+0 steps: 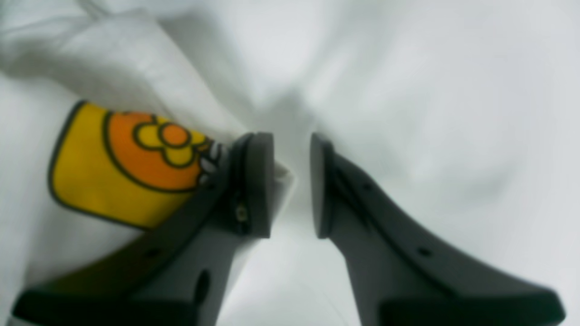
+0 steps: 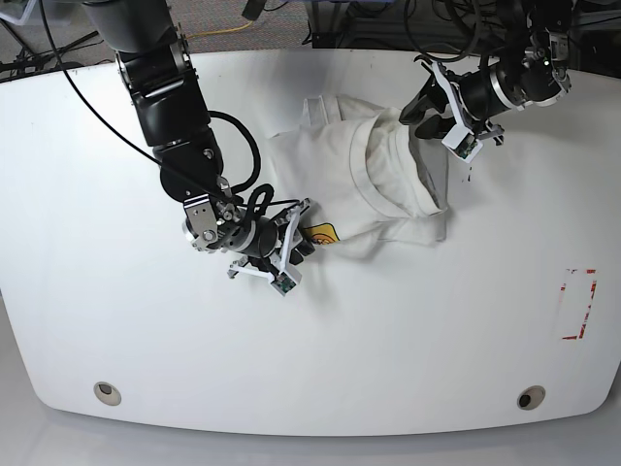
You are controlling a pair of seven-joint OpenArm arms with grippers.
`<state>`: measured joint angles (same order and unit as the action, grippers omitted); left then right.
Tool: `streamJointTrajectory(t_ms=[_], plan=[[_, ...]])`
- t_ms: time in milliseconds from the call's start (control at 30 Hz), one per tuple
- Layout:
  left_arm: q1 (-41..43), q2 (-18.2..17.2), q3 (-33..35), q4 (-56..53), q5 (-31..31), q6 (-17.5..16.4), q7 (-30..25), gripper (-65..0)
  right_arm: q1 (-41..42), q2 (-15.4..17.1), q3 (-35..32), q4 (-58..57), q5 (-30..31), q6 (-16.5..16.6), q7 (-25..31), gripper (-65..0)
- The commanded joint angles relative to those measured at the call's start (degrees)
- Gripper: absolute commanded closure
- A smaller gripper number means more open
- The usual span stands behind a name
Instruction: Fold the T-shirt properly
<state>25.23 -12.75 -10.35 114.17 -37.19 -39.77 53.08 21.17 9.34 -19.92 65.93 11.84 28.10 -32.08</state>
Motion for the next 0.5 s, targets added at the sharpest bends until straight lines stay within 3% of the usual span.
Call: streamJointTrajectory(t_ms=[0, 133, 333, 467], plan=[[-0.13, -0.74, -0.16, 0.95, -3.29, -0.23, -0.9, -18.2, 1.73, 0.63, 0.36, 0.84, 0.25, -0.01, 0.82, -14.0], [-0.49, -0.39, 0.55, 0.51, -5.32, -0.23, -0.9, -18.3, 1.82, 0.81, 0.36, 0.84, 0.25, -0.01, 0.91, -14.0], [-1.1, -0.21, 6.35, -2.13, -3.47, -0.23, -0.9, -18.3, 1.82, 0.81, 0.36, 0.84, 0.25, -0.01, 0.91, -14.0], [-4.09, 0.31, 6.44, -9.07, -0.13, -0.23, -0.99, -18.3, 1.82, 0.81, 0.36, 0.93, 0.25, 0.08, 0.91, -14.0]])
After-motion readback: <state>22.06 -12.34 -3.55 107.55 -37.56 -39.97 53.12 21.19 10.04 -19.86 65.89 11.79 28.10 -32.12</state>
